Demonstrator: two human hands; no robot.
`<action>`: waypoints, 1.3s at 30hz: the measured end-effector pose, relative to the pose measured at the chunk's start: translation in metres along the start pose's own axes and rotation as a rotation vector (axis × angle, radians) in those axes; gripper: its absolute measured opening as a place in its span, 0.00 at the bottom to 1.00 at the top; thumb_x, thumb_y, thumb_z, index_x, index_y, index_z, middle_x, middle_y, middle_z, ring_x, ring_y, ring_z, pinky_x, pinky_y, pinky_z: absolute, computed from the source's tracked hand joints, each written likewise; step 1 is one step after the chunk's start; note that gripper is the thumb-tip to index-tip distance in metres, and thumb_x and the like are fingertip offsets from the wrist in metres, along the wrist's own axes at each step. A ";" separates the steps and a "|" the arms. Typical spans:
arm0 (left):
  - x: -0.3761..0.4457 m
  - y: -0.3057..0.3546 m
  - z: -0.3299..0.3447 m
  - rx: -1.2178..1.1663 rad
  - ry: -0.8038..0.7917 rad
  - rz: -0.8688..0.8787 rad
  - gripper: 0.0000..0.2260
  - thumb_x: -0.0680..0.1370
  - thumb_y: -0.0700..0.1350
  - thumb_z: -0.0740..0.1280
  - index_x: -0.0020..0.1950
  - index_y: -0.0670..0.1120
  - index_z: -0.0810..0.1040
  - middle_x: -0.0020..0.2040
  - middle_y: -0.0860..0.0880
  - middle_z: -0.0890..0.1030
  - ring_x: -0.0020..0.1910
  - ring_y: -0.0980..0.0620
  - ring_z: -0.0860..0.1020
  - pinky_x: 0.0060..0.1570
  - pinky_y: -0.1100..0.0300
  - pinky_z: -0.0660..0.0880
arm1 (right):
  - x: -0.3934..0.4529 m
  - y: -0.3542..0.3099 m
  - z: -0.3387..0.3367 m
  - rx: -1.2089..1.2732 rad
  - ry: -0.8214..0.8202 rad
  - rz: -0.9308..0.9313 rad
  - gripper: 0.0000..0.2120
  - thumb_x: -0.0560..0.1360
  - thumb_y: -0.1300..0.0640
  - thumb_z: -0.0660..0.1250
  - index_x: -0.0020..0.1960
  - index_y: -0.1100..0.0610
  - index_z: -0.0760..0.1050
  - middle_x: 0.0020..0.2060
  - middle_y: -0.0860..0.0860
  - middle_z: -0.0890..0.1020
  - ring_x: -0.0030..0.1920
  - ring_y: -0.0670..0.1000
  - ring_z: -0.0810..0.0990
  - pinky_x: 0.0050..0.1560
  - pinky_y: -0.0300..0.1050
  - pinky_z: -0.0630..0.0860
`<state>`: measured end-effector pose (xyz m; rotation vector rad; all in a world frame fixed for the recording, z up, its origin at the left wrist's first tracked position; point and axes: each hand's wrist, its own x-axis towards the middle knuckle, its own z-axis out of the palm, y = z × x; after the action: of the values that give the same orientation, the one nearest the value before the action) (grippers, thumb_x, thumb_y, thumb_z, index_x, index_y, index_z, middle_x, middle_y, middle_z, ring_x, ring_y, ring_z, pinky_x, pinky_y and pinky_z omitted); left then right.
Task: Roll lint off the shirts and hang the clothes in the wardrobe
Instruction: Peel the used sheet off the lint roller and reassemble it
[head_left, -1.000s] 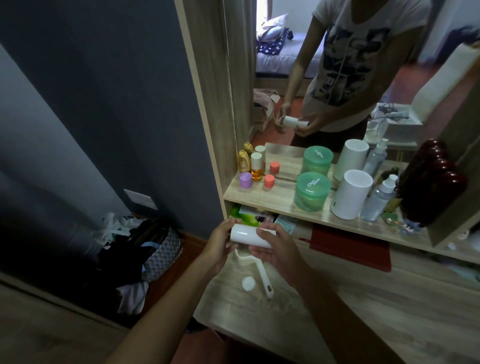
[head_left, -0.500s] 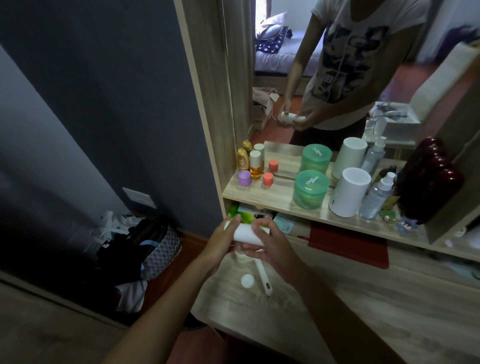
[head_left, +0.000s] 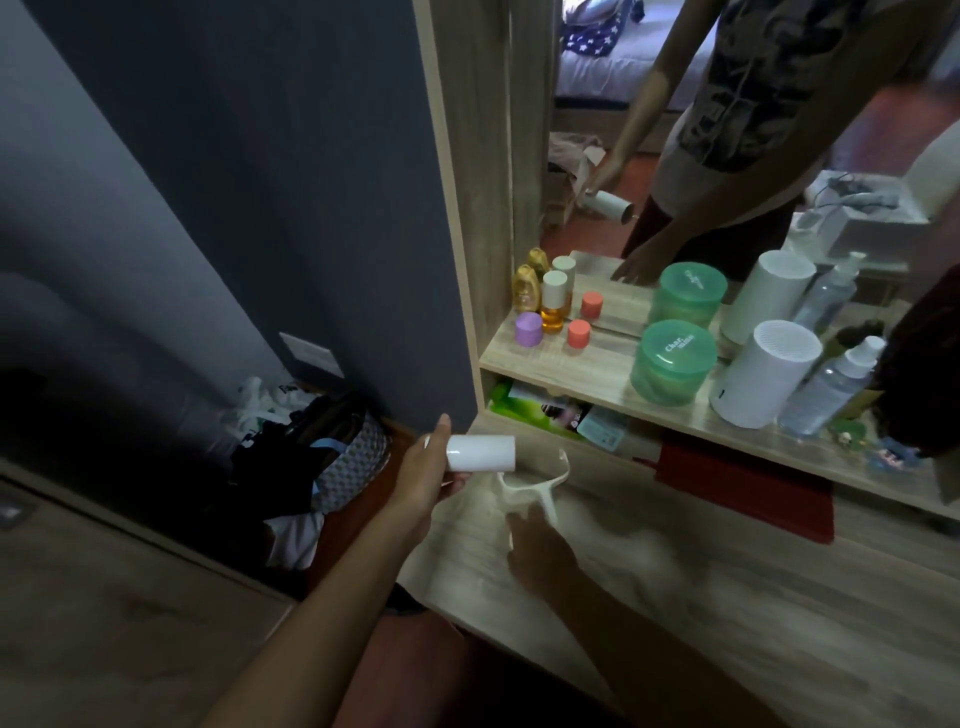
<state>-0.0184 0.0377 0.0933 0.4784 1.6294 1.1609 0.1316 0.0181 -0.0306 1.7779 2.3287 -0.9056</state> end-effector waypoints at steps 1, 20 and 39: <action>0.001 -0.002 -0.004 -0.005 0.005 -0.014 0.18 0.77 0.59 0.63 0.49 0.44 0.78 0.40 0.42 0.81 0.32 0.50 0.78 0.32 0.58 0.75 | 0.003 0.000 0.005 0.000 0.033 0.008 0.25 0.79 0.53 0.43 0.73 0.56 0.63 0.72 0.60 0.65 0.64 0.59 0.70 0.64 0.50 0.69; 0.016 -0.010 -0.013 -0.036 -0.034 -0.086 0.23 0.78 0.59 0.62 0.57 0.40 0.78 0.37 0.43 0.79 0.28 0.53 0.76 0.25 0.63 0.73 | 0.001 -0.020 -0.084 1.050 0.226 0.179 0.07 0.77 0.55 0.66 0.43 0.56 0.78 0.38 0.52 0.81 0.44 0.55 0.81 0.53 0.51 0.80; -0.001 -0.014 0.020 -0.232 -0.052 -0.104 0.23 0.79 0.59 0.60 0.55 0.39 0.77 0.33 0.44 0.79 0.25 0.54 0.76 0.36 0.58 0.76 | -0.032 -0.054 -0.096 1.118 0.812 0.022 0.04 0.76 0.61 0.67 0.46 0.53 0.78 0.38 0.40 0.80 0.40 0.32 0.78 0.37 0.26 0.71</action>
<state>0.0035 0.0395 0.0820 0.2694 1.4360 1.2307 0.1208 0.0291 0.0826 3.0154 2.2765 -2.0716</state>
